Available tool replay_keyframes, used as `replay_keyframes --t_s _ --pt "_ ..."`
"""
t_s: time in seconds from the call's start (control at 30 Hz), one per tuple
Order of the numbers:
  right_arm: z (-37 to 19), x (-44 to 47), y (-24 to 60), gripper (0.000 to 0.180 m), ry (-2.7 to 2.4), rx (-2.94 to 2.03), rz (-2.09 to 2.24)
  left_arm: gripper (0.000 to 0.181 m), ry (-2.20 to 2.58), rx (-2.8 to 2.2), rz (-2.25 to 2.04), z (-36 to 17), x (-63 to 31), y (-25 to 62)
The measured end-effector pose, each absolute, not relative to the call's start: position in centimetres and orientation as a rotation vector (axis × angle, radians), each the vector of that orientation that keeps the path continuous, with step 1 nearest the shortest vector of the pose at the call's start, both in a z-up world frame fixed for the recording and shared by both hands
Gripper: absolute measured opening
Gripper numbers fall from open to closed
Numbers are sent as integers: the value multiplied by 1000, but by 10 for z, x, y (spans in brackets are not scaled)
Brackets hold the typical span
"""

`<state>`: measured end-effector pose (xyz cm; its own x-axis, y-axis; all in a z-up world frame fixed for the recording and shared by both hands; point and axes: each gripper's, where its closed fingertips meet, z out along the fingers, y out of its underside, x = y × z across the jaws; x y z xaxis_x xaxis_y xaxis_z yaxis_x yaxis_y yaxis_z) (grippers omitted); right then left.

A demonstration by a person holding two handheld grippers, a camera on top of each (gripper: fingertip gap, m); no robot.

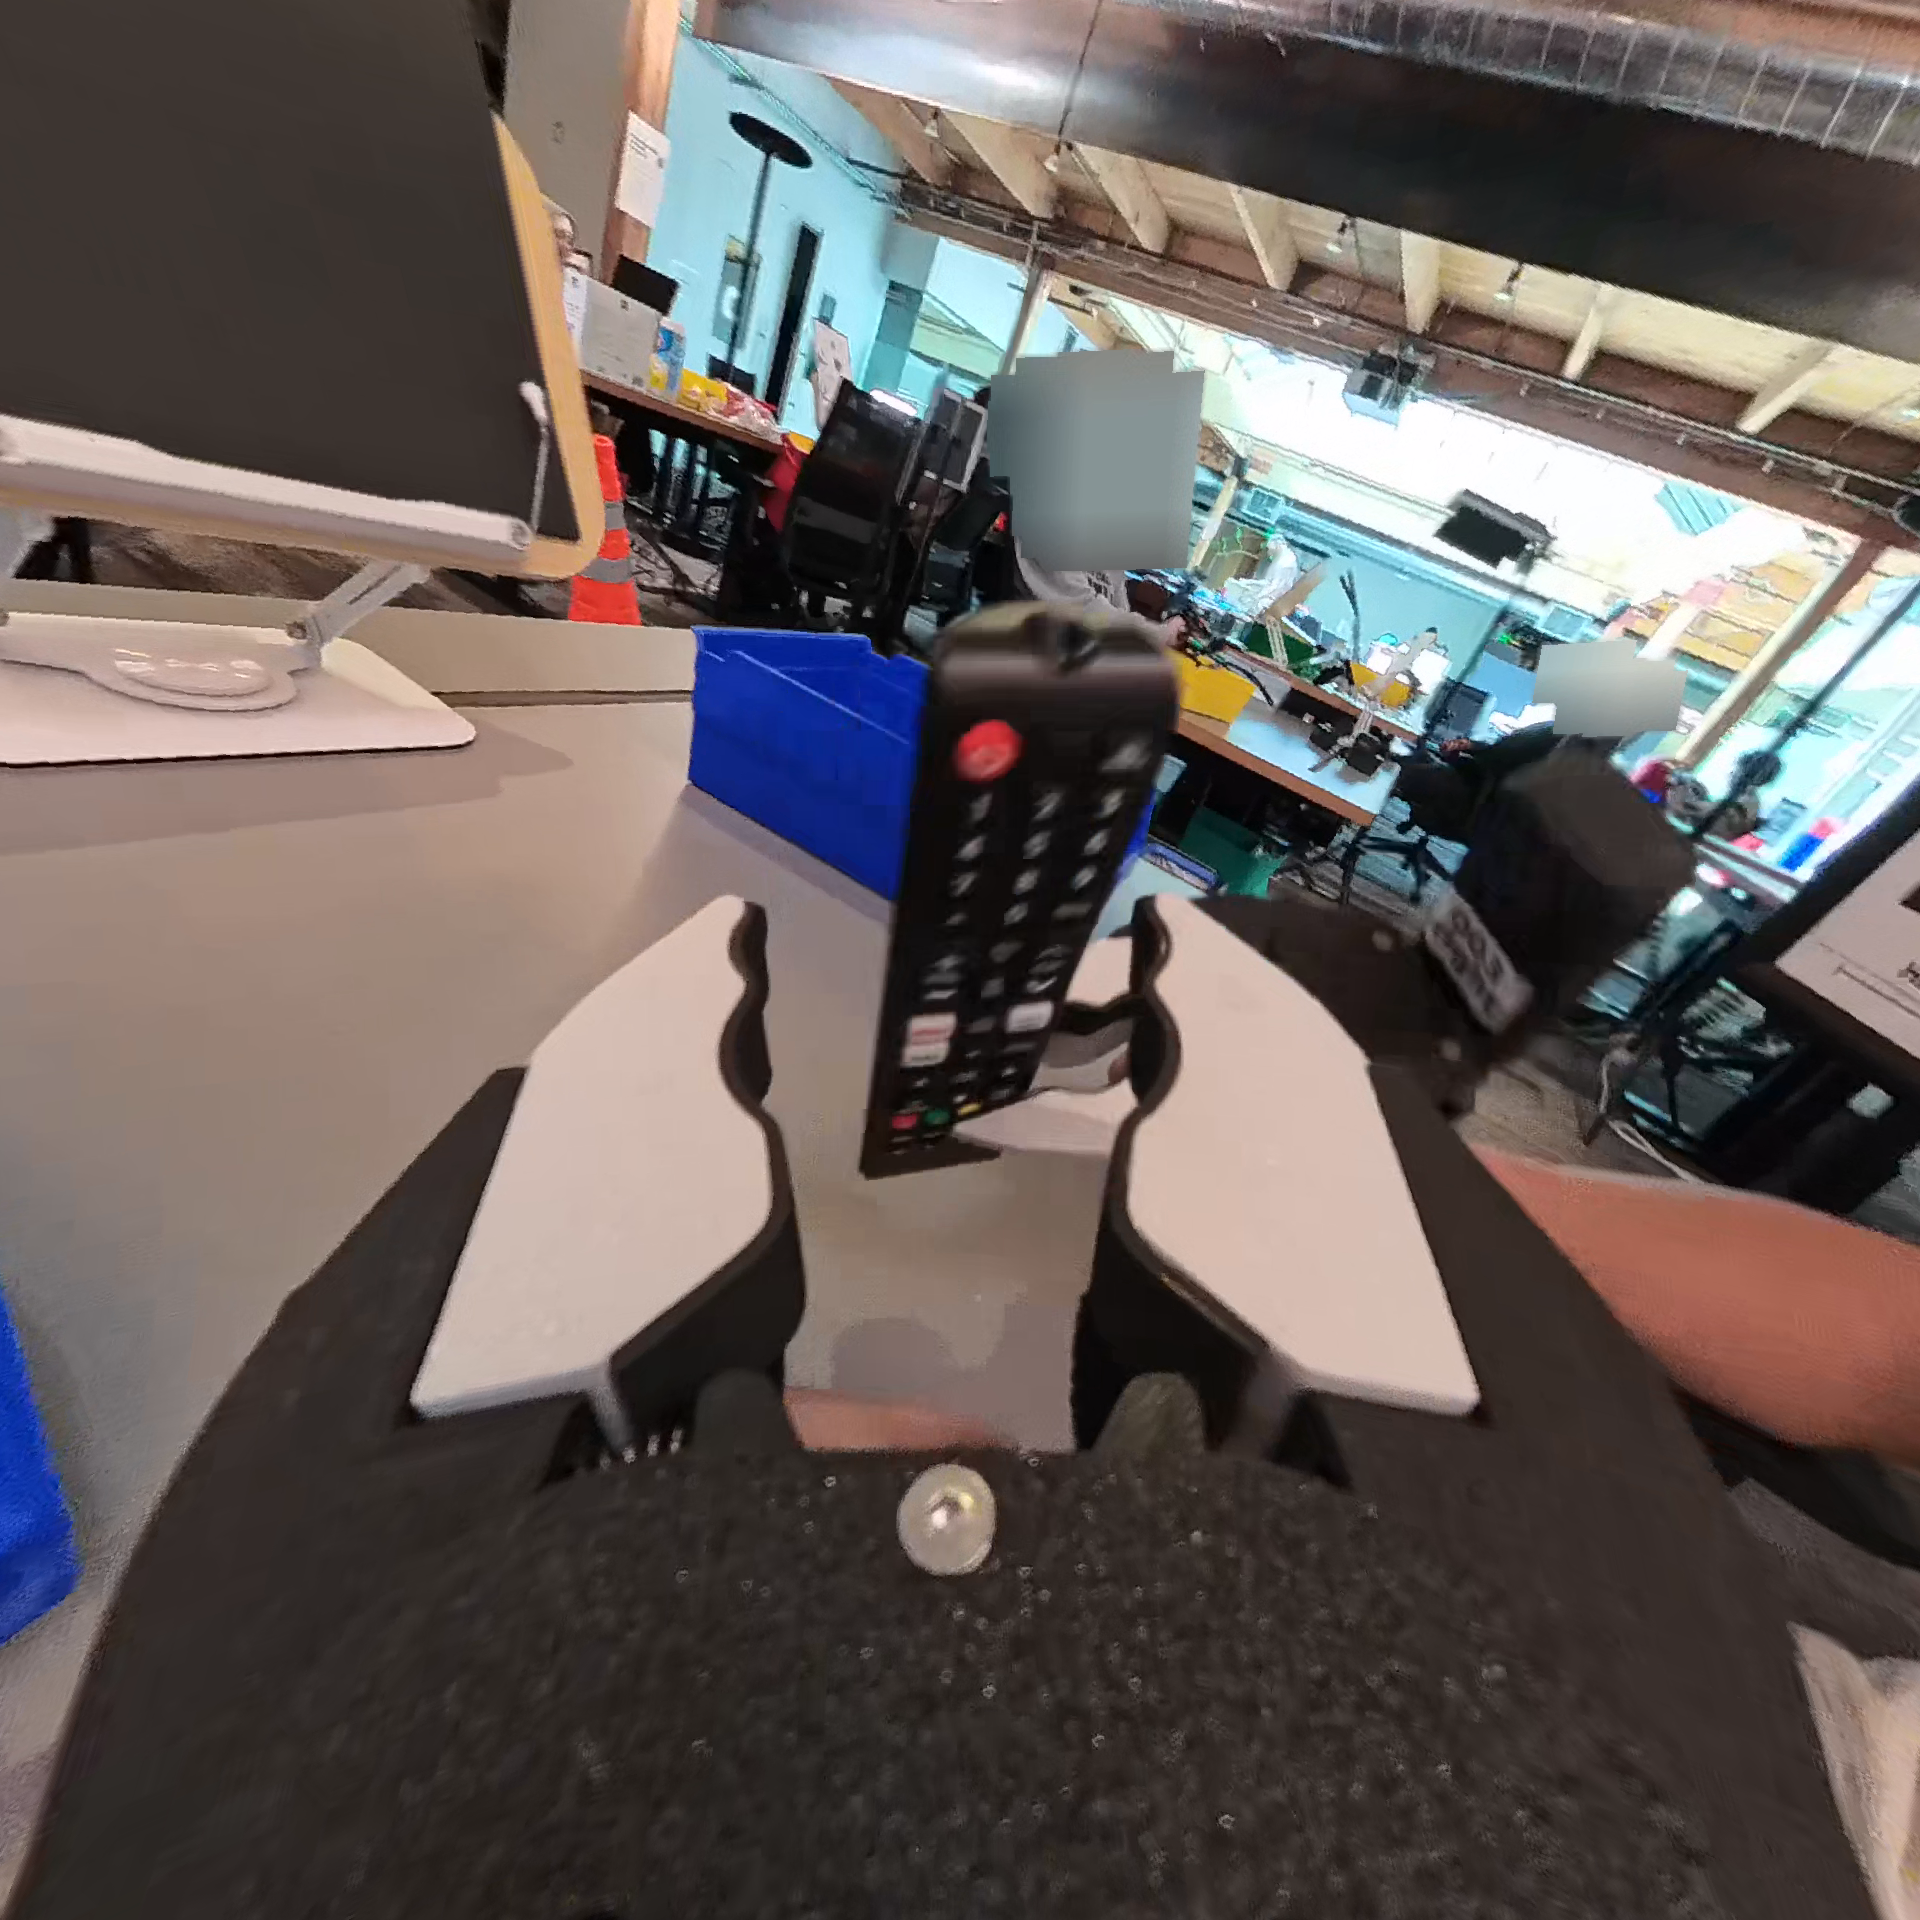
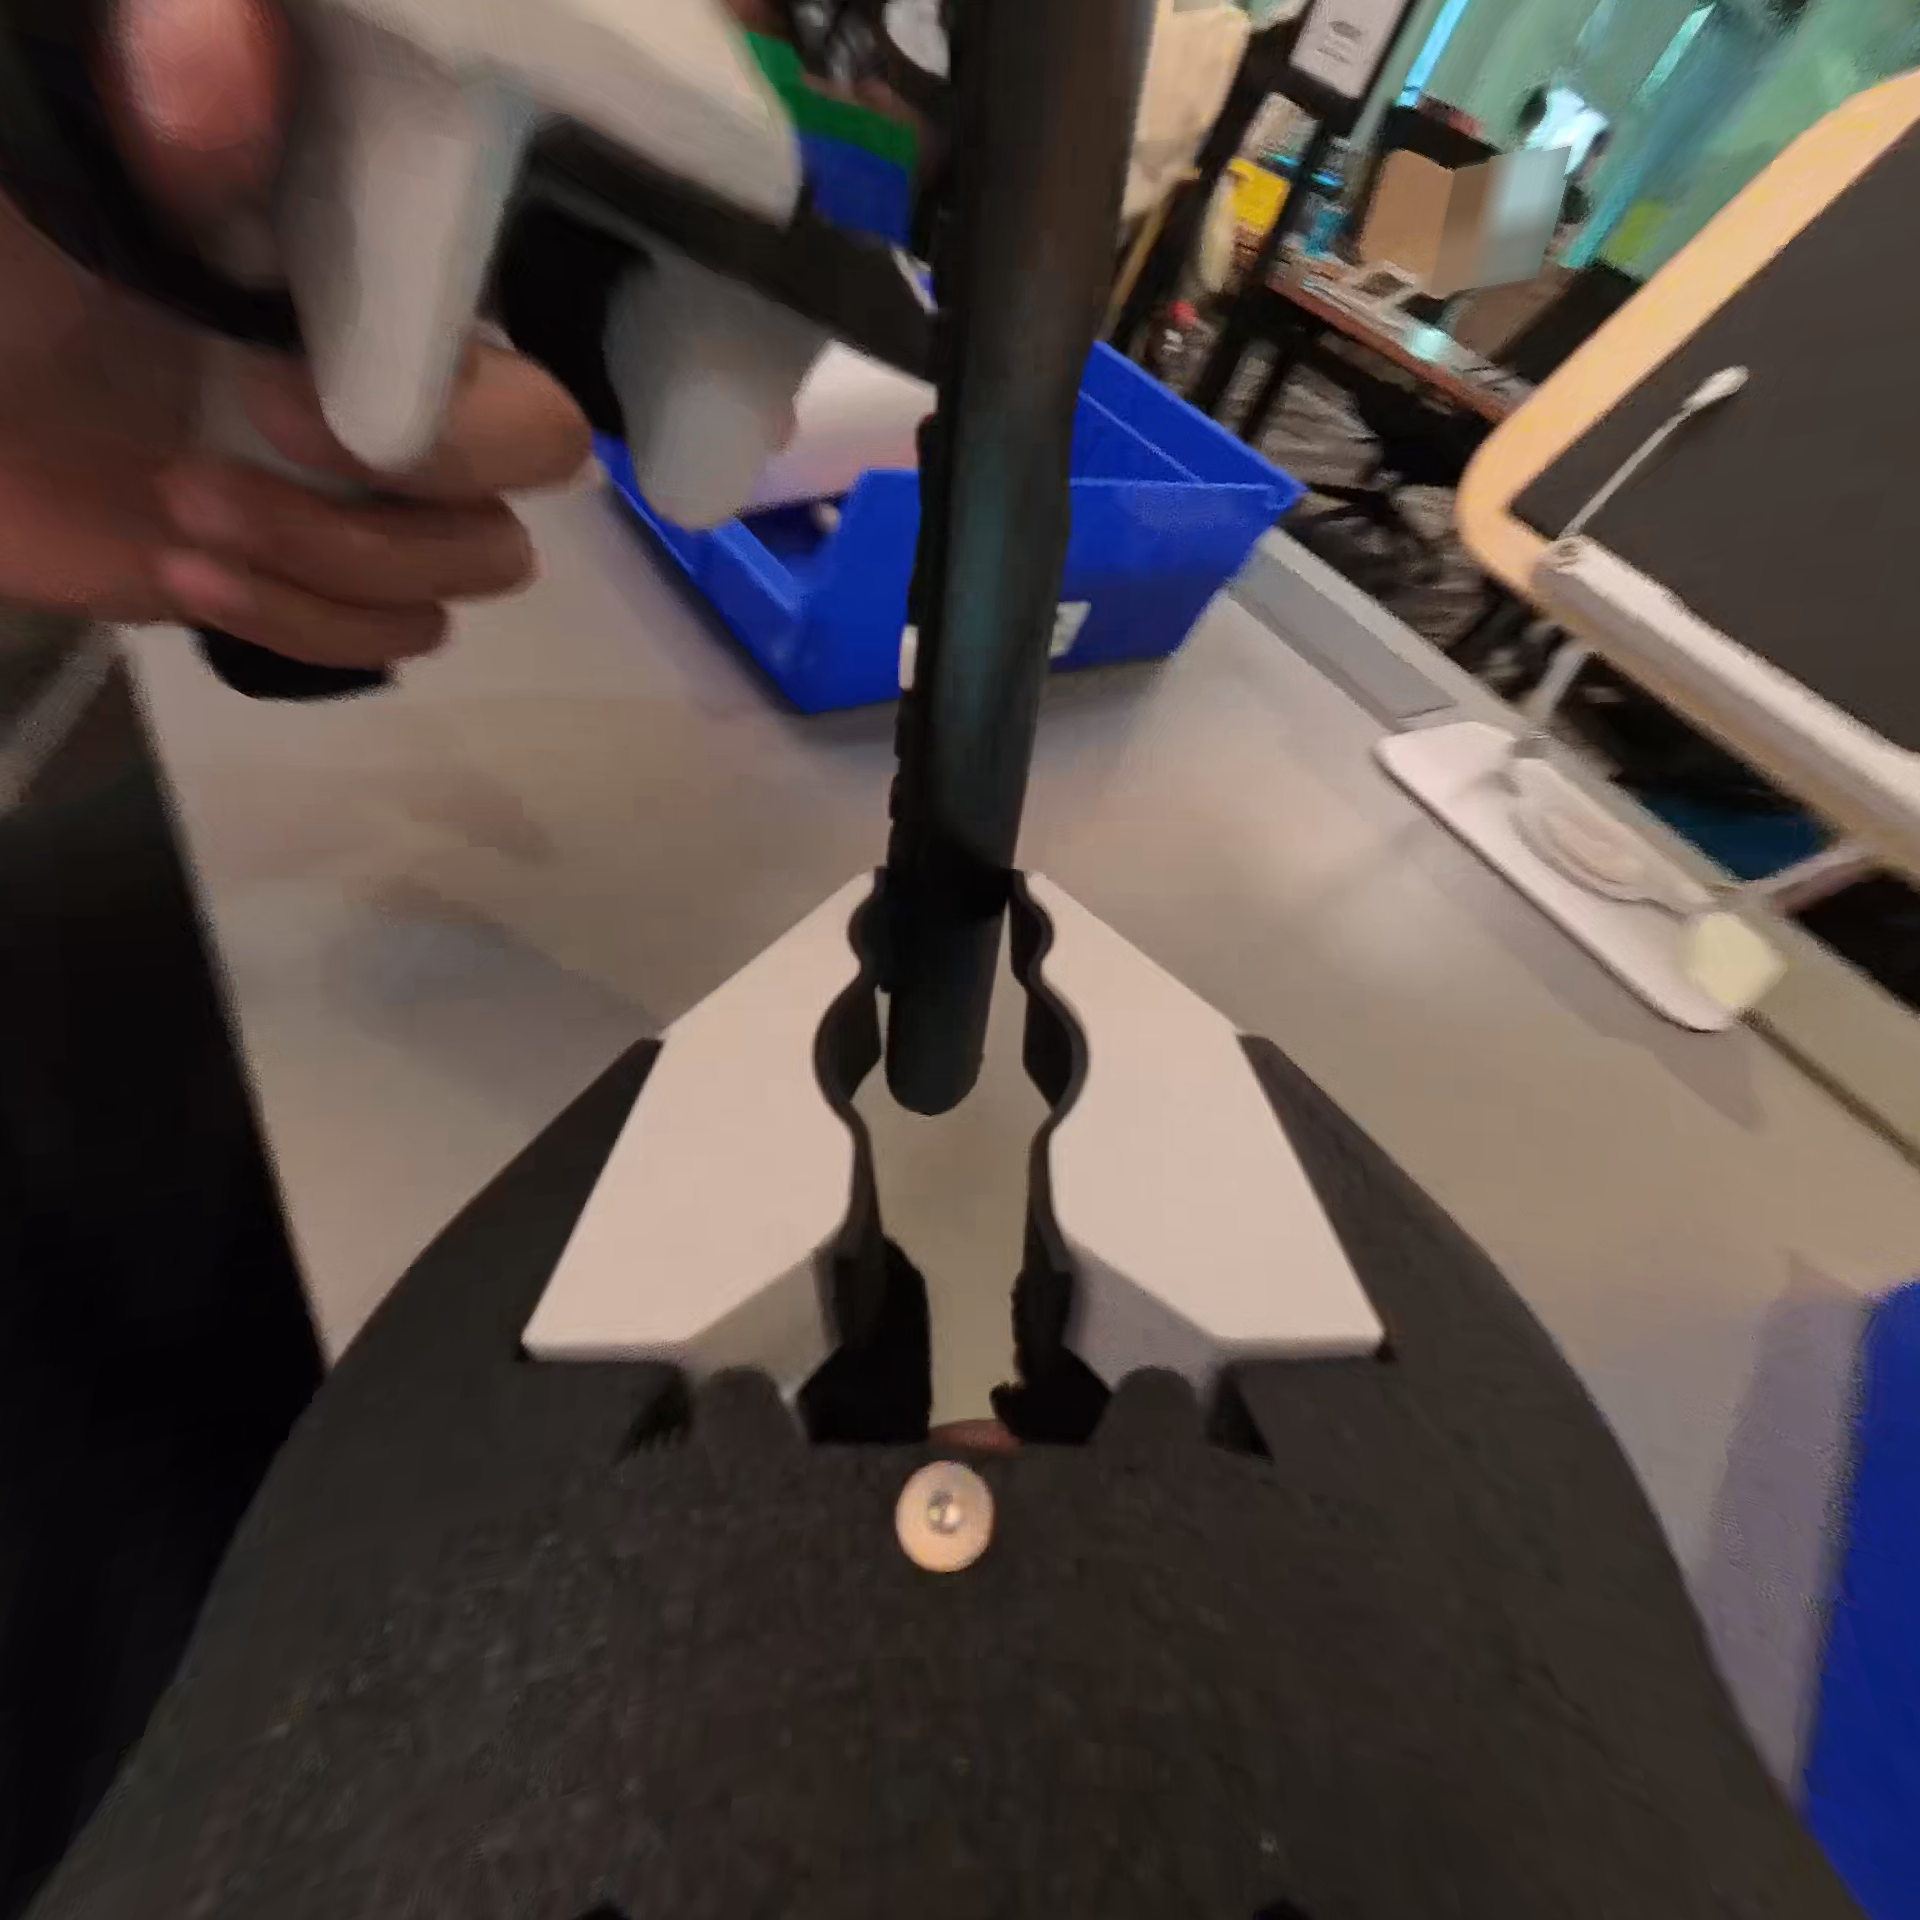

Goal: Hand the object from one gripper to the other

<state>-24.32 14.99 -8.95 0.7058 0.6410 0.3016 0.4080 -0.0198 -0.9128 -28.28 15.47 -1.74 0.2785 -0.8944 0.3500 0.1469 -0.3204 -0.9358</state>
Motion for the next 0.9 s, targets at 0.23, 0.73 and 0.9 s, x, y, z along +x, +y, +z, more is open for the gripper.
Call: replay_keyframes --t_s 0.23,0.73,0.9 --pt "-75 -256 115 22 -770 -1668 1010 65 936 -1520 -1491 -42 -263 123" --pt "-37 -256 109 22 -538 -1509 1452 24 1122 -1518 -1583 -63 -242 86" --pt "-28 -239 117 47 -546 -1486 1351 23 1095 -1501 -1488 -56 -245 95"
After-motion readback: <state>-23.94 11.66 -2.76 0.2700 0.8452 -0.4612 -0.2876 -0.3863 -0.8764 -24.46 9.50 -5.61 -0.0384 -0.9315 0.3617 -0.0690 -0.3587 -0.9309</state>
